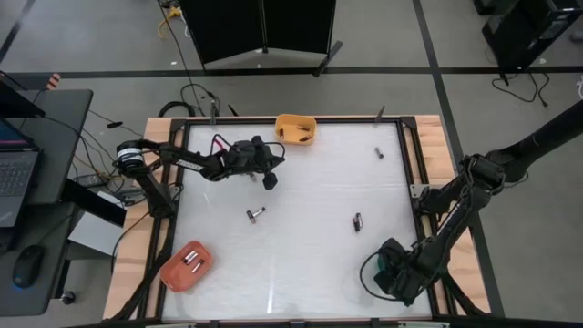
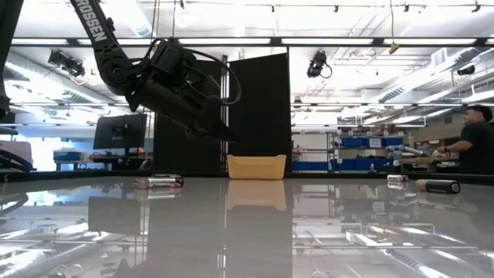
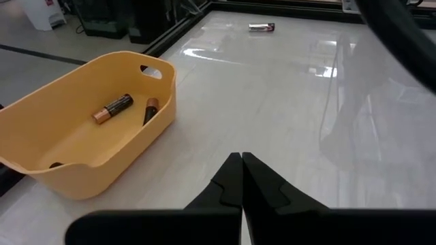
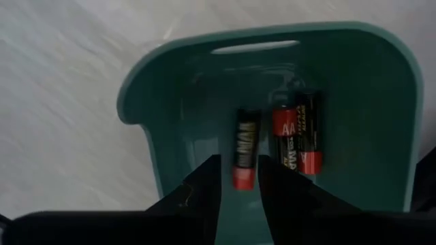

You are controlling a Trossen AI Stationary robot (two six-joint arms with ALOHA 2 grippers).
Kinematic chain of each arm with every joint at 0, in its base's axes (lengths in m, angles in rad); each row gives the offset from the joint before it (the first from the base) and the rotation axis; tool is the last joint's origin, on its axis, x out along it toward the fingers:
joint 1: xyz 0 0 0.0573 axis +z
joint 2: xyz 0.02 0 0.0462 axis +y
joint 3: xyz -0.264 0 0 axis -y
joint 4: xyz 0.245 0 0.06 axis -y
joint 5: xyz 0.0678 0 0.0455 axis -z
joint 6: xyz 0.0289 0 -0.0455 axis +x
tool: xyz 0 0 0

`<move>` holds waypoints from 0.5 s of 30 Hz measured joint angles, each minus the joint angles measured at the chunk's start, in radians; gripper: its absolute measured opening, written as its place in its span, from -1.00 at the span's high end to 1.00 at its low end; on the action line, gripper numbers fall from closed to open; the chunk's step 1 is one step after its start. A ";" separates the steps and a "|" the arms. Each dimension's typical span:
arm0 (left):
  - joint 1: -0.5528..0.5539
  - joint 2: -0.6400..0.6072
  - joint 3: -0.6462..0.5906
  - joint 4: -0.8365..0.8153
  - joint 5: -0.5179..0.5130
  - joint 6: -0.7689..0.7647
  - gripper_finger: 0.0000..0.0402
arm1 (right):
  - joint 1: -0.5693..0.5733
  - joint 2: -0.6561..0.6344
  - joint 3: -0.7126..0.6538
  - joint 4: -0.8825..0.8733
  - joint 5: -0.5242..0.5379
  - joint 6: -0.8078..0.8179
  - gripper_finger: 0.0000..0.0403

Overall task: Sort batteries
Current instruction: Put the black-red battery into the green bin, then put the silver battery into the orange bin

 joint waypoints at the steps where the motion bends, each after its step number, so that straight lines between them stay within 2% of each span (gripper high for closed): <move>1: 0.000 0.000 0.000 -0.003 0.000 0.000 0.97 | -0.003 0.000 0.000 0.002 -0.001 -0.008 0.46; 9: 0.000 0.000 0.000 -0.005 0.000 0.003 0.97 | -0.055 -0.080 0.000 -0.046 -0.030 -0.128 0.45; 15: 0.000 0.000 0.000 -0.009 0.000 0.004 0.97 | -0.171 -0.228 0.000 -0.174 0.032 -0.231 0.49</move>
